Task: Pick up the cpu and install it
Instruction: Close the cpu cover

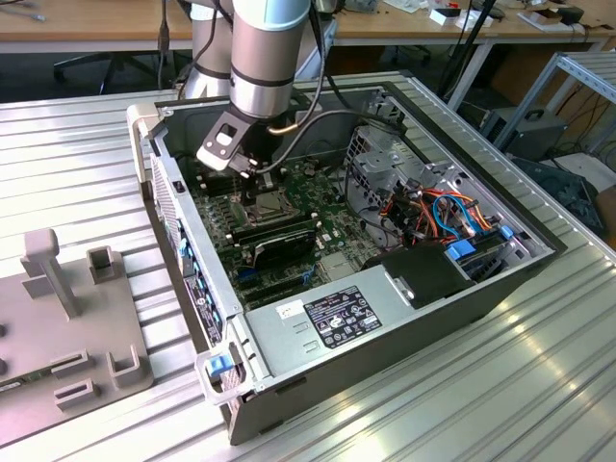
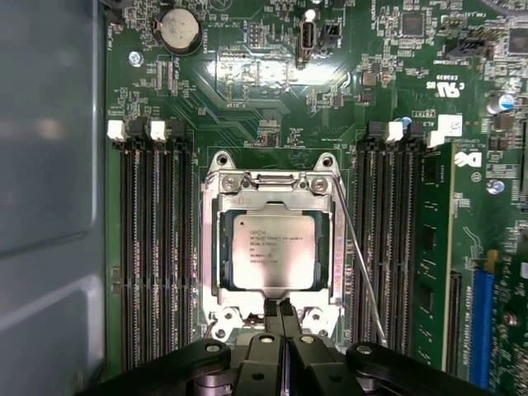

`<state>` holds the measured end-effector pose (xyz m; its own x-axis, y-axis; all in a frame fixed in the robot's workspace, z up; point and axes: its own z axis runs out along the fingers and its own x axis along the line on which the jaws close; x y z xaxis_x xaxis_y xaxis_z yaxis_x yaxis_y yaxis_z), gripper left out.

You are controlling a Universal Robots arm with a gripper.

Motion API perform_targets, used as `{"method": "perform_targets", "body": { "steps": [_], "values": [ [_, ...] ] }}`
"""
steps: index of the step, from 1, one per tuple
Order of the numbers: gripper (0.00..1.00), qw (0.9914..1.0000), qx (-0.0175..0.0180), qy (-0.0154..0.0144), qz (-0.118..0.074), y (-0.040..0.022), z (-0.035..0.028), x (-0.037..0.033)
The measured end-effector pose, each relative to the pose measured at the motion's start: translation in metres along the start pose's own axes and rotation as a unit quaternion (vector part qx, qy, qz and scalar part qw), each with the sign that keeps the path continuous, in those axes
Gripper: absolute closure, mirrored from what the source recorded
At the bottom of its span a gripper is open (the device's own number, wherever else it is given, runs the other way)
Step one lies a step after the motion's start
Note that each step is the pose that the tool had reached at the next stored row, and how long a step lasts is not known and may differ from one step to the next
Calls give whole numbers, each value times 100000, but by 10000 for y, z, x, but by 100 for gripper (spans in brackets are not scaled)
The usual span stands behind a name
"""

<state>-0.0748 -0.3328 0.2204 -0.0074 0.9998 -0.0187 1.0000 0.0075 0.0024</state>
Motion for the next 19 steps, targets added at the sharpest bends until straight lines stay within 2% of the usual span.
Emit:
{"method": "perform_targets", "body": {
  "steps": [7, 12, 16, 19],
  "values": [
    [89, 100000, -81, -3, 1, 0, -131, -3],
    [89, 100000, -79, -6, 0, 0, -137, -3],
    [89, 100000, -89, 23, 3, 0, -204, -4],
    [89, 100000, -85, 32, 1, 2, -204, -4]
  ]
}}
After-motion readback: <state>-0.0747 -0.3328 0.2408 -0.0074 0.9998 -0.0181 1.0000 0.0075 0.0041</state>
